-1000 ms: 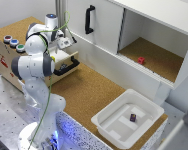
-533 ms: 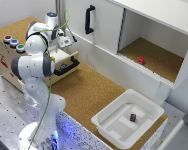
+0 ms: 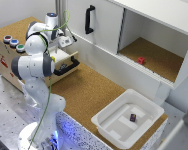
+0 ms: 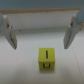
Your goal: Place the yellow object in the drawer
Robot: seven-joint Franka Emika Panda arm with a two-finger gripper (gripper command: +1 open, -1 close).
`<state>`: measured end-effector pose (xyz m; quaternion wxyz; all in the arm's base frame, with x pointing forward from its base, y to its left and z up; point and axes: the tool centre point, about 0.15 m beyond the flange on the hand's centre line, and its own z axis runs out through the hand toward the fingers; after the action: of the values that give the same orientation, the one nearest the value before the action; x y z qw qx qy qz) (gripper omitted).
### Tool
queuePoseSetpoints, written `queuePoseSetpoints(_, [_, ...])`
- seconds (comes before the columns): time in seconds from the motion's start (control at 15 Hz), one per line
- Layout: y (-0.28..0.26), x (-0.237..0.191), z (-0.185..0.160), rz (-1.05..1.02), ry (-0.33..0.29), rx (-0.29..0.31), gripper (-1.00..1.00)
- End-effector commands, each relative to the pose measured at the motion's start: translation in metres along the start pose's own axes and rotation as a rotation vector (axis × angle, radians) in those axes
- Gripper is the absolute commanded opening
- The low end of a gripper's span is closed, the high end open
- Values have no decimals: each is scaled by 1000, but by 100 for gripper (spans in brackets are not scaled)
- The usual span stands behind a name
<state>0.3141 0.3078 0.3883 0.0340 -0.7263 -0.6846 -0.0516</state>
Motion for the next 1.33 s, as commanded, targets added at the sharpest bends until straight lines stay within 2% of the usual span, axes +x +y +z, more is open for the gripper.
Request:
queuePoseSetpoints(0.0, [-32,2,-65,87,-35,-60,100])
queuePoseSetpoints(0.13, [-46,11,-81,135,-54,-38,100])
queuePoseSetpoints(0.4, [-90,53,-127,240,-175,-43,100])
queuePoseSetpoints(0.53, [-118,80,-138,232,-175,-66,100])
queuePoseSetpoints(0.67, [-142,108,-142,197,-147,-74,100])
queuePoseSetpoints(1.0, [-167,179,-142,105,-144,-58,100])
queuePoseSetpoints(1.27, [-174,213,-141,96,-82,-31,100])
